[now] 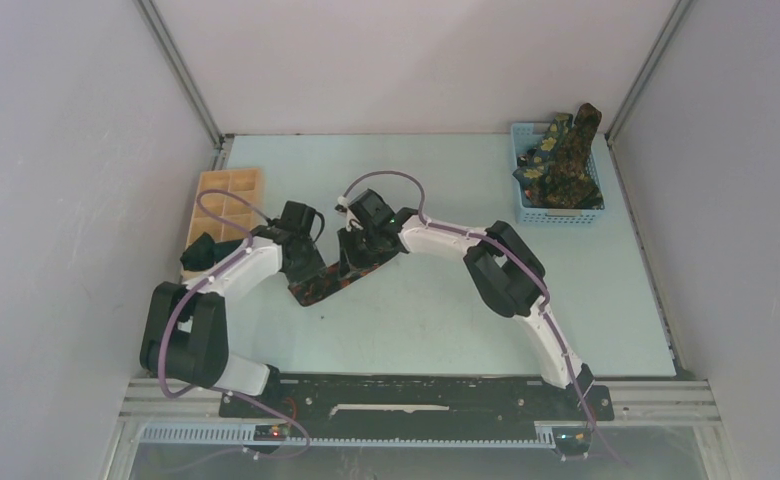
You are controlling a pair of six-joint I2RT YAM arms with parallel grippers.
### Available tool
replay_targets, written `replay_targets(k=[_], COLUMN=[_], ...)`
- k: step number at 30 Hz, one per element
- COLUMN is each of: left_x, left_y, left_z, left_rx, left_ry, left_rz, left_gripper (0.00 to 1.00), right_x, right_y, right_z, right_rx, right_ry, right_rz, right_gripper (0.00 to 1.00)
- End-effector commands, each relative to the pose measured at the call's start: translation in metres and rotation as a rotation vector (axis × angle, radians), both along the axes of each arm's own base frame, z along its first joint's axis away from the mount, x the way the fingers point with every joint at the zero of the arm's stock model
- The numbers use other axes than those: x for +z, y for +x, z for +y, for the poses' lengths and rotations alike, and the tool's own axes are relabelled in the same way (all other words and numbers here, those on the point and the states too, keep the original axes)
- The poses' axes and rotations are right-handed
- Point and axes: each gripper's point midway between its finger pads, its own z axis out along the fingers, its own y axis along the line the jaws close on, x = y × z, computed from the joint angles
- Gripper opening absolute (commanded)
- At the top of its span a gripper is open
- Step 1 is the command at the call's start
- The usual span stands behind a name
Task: Roll the ties
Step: Roll the tie at the center of the board.
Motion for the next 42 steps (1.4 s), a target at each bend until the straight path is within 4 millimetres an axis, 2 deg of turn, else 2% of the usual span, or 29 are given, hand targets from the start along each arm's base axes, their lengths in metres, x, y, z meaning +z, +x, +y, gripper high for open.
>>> replay_targets(k=[1,9,18,29,31,36,38,42], left_x=[0.006,0.017,0.015,0.018,0.018,0.017,0.017,0.018], left_y=[0.011,0.013,0.005,0.002,0.002,-0.001,-0.002,-0.003], left_z=[-0.012,-0.016,-0.023,-0.022,-0.021,-0.021,-0.020,-0.020], left_rx=[0.011,0.027,0.017,0.003,0.003,0.006,0.007,0.009], left_ry=[-0.062,-0.112,-0.180,-0.198,-0.197,-0.200,-0.200,-0.202], left_rz=[-0.064,-0.159,-0.217,-0.289,-0.292,-0.298,-0.302,-0.312], left_gripper=[0.49,0.51,0.43,0.36,0.32,0.12,0.08,0.06], right_x=[0.038,0.046,0.058,0.064,0.065,0.063,0.059,0.056], right_y=[0.006,0.010,0.019,0.018,0.017,0.014,0.013,0.009], right_z=[0.007,0.007,0.004,0.012,0.014,0.022,0.024,0.032], right_rx=[0.003,-0.002,-0.017,-0.005,0.000,0.012,0.015,0.030], right_ry=[0.068,0.075,0.085,0.105,0.107,0.109,0.104,0.102], right_rz=[-0.075,-0.088,-0.098,-0.084,-0.083,-0.071,-0.062,-0.059], right_gripper=[0.16,0.16,0.16,0.18,0.18,0.19,0.19,0.19])
